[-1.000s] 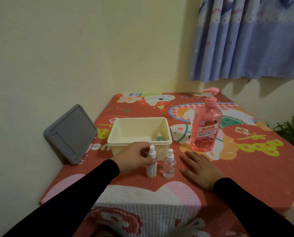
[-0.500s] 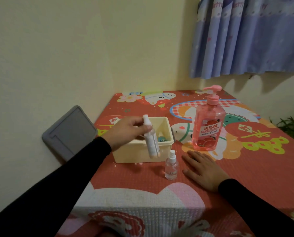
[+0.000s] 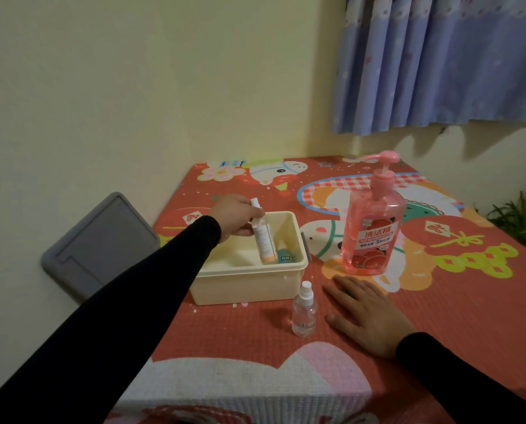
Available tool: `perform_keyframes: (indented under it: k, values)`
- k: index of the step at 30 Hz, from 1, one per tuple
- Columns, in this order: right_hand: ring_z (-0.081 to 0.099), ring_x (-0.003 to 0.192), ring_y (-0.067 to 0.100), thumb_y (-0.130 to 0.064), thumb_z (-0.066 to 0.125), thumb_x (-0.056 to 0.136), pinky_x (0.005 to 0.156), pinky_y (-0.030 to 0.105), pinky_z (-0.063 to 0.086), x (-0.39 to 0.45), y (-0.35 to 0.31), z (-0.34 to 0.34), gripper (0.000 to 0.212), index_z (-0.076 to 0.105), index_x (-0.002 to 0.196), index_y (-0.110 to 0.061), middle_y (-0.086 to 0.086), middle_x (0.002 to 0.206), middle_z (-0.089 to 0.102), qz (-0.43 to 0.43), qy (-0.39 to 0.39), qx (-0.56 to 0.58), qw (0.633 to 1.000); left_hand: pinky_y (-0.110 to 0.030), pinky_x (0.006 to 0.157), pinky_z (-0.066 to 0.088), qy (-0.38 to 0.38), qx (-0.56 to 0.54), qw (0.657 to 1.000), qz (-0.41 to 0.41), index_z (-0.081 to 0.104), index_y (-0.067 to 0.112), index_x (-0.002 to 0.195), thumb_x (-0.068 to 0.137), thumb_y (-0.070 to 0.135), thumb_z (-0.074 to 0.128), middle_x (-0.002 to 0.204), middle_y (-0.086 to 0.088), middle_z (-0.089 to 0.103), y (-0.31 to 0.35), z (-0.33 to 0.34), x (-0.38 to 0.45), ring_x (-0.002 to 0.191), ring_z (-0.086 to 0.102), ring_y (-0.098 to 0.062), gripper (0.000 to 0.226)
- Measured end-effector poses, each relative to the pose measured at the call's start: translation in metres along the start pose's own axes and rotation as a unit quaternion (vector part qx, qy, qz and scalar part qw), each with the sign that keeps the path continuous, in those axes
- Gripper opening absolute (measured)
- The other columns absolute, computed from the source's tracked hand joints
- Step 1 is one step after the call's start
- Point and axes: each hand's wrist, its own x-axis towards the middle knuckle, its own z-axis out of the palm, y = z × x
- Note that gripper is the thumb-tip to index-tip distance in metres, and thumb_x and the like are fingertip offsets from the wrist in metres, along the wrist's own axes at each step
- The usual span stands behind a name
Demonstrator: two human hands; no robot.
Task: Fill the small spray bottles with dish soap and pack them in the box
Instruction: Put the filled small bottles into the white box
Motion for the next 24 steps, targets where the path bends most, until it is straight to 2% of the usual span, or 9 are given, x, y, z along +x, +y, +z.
perform_keyframes:
  k: [6, 9, 12, 19, 24]
  values:
    - [0.0, 0.149, 0.01, -0.077, -0.007, 0.072, 0.118, 0.03, -0.005, 0.001, 0.0, -0.001, 0.087, 0.005, 0.151, -0.042, -0.01, 0.162, 0.003, 0.001, -0.004, -0.009, 1.0, -0.023, 0.051, 0.057, -0.023, 0.053, 0.996, -0.064, 0.06, -0.002, 0.102, 0.092, 0.011, 0.06, 0.081, -0.012, 0.064, -0.015, 0.011, 0.018, 0.063, 0.064, -0.019, 0.016]
    - [0.0, 0.149, 0.009, -0.078, -0.006, 0.074, 0.117, 0.029, -0.006, 0.002, 0.001, 0.0, 0.085, 0.006, 0.151, -0.043, -0.01, 0.162, 0.004, 0.0, -0.002, -0.007, 1.0, -0.027, 0.058, 0.059, -0.032, 0.069, 0.993, -0.087, 0.06, 0.001, 0.091, 0.092, 0.012, 0.059, 0.073, -0.011, 0.063, -0.016, 0.015, 0.025, 0.058, 0.063, -0.017, 0.011]
    - [0.0, 0.149, 0.009, -0.077, -0.004, 0.075, 0.116, 0.028, -0.007, 0.002, 0.001, 0.0, 0.083, 0.006, 0.151, -0.043, -0.01, 0.162, 0.003, 0.001, -0.003, -0.008, 1.0, -0.026, 0.052, 0.059, -0.033, 0.083, 0.991, -0.104, 0.059, 0.004, 0.085, 0.093, 0.012, 0.058, 0.07, -0.009, 0.062, -0.016, 0.021, 0.029, 0.05, 0.063, -0.015, 0.011]
    - [-0.003, 0.148, 0.008, -0.077, -0.004, 0.075, 0.115, 0.026, -0.009, 0.0, -0.002, -0.005, 0.083, 0.004, 0.15, -0.043, -0.011, 0.161, 0.0, 0.002, -0.006, -0.006, 1.0, -0.037, 0.067, 0.059, -0.074, 0.125, 0.978, -0.153, 0.053, 0.004, 0.087, 0.096, 0.012, 0.055, 0.08, -0.013, 0.061, -0.022, 0.039, 0.04, 0.066, 0.066, -0.025, 0.012]
    - [-0.004, 0.148, 0.007, -0.077, -0.006, 0.073, 0.116, 0.027, -0.009, 0.0, -0.003, -0.006, 0.084, 0.002, 0.15, -0.044, -0.012, 0.161, -0.001, 0.001, -0.01, -0.007, 1.0, -0.043, 0.094, 0.053, -0.084, 0.11, 0.965, -0.224, 0.052, 0.002, 0.089, 0.099, 0.013, 0.049, 0.09, -0.014, 0.062, -0.034, 0.045, 0.052, 0.091, 0.065, -0.026, 0.015]
